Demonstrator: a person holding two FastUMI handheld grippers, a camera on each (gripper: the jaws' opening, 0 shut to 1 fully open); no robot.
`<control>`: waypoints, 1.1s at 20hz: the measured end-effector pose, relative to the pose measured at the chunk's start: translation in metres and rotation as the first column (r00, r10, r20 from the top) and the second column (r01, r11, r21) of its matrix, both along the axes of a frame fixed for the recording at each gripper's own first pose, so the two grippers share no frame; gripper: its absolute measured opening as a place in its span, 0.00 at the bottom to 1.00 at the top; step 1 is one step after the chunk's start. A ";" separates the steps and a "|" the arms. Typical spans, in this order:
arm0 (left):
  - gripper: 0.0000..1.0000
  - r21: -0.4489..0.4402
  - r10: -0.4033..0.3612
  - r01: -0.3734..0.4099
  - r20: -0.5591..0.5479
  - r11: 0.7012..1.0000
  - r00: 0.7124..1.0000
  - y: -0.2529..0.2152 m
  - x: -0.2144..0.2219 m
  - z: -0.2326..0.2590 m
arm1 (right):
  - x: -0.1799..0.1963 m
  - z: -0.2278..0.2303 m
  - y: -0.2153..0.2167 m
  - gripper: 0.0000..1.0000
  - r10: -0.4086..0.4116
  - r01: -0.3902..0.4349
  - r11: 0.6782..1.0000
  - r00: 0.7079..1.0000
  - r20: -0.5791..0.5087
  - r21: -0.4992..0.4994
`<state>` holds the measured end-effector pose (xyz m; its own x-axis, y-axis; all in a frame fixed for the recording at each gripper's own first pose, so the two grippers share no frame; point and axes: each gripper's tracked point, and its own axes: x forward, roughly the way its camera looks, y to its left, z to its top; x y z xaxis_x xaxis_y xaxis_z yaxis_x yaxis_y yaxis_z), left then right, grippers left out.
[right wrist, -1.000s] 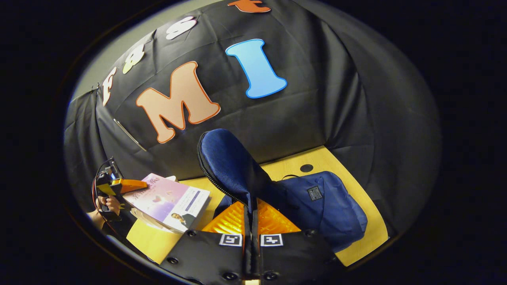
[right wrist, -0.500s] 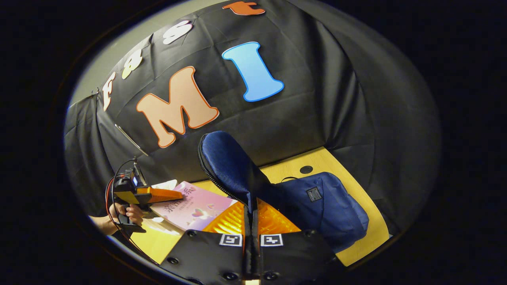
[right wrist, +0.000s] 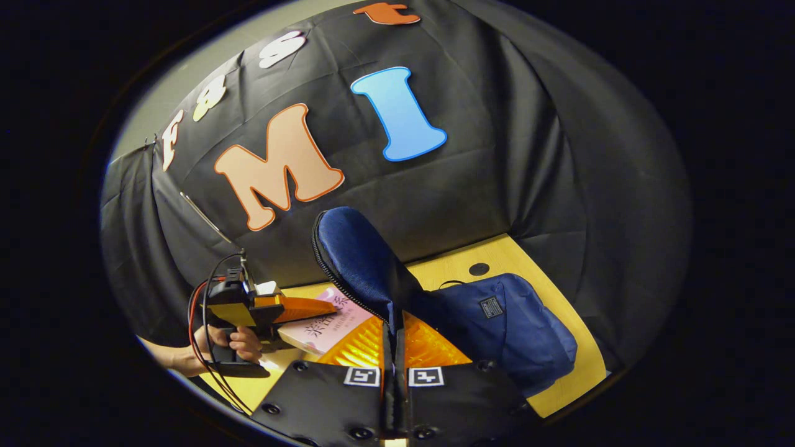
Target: Open the schoolbag, grab two books from the bookshelf and put them into the schoolbag.
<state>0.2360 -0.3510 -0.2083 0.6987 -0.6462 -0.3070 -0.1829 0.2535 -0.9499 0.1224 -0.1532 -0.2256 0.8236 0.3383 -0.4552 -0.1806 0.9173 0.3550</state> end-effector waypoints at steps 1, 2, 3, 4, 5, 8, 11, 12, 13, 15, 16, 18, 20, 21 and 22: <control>0.33 -0.001 0.006 -0.006 -0.002 1.000 1.000 -0.006 0.001 -0.003 | 0.001 0.001 0.001 0.03 0.000 0.000 1.000 1.000 0.002 0.000; 0.33 -0.004 0.006 -0.006 -0.006 1.000 1.000 -0.012 0.000 -0.005 | 0.001 0.000 0.003 0.07 0.002 -0.002 1.000 1.000 0.003 0.001; 0.33 -0.015 0.003 -0.003 -0.015 1.000 1.000 -0.019 0.000 -0.007 | 0.001 0.000 0.004 0.03 0.003 -0.003 1.000 1.000 0.004 0.001; 0.35 -0.029 0.010 -0.011 -0.025 1.000 1.000 -0.022 0.000 -0.009 | 0.001 0.000 0.006 0.03 0.004 -0.004 1.000 1.000 0.006 0.005; 0.33 -0.044 0.022 -0.023 -0.035 0.999 0.999 -0.025 0.001 -0.012 | 0.001 0.000 0.006 0.00 0.003 -0.003 1.000 1.000 0.007 0.009; 0.33 -0.084 0.054 -0.059 -0.065 0.995 0.996 -0.031 0.004 -0.022 | 0.005 -0.002 0.010 0.03 0.000 0.000 1.000 1.000 0.012 0.012; 0.33 -0.091 0.067 -0.077 -0.116 0.993 0.991 -0.040 0.006 -0.037 | 0.003 -0.002 0.010 0.03 -0.002 0.002 1.000 1.000 0.013 0.011; 0.36 -0.098 0.064 -0.077 -0.128 0.992 0.990 -0.043 0.004 -0.041 | 0.004 -0.003 0.011 0.00 -0.001 0.001 1.000 1.000 0.013 0.008; 0.35 -0.090 0.057 -0.070 -0.139 0.993 0.989 -0.045 0.004 -0.044 | 0.003 -0.003 0.010 0.00 0.000 0.000 1.000 1.000 0.013 0.005; 0.39 -0.018 0.027 -0.031 -0.173 0.999 0.985 -0.046 -0.002 -0.055 | 0.002 -0.007 0.011 0.00 0.003 -0.003 1.000 1.000 0.007 -0.003; 0.49 0.014 -0.005 0.008 -0.189 1.000 0.982 -0.048 -0.007 -0.059 | 0.002 -0.009 0.011 0.00 0.005 -0.005 1.000 1.000 0.003 -0.004; 0.62 0.054 -0.070 0.083 -0.204 0.995 0.977 -0.053 -0.016 -0.059 | 0.000 -0.012 0.012 0.00 0.008 -0.008 1.000 1.000 -0.005 -0.003; 0.72 0.171 -0.121 0.158 -0.208 0.973 0.971 -0.052 -0.027 -0.067 | -0.002 -0.017 0.014 0.06 0.016 -0.016 1.000 1.000 -0.011 -0.010; 0.82 0.235 -0.154 0.198 -0.196 0.952 0.969 -0.051 -0.029 -0.069 | -0.003 -0.019 0.016 0.05 0.023 -0.023 1.000 1.000 -0.016 -0.014; 0.81 0.309 -0.184 0.236 -0.187 0.921 0.965 -0.045 -0.031 -0.069 | -0.004 -0.021 0.017 0.03 0.032 -0.032 0.999 0.999 -0.021 -0.016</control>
<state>0.2051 -0.3959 -0.2774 0.4865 -0.6193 -0.6162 -0.2260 0.5921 -0.7735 0.1181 -0.1364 -0.2462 0.8029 0.3568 -0.4776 -0.2029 0.9169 0.3438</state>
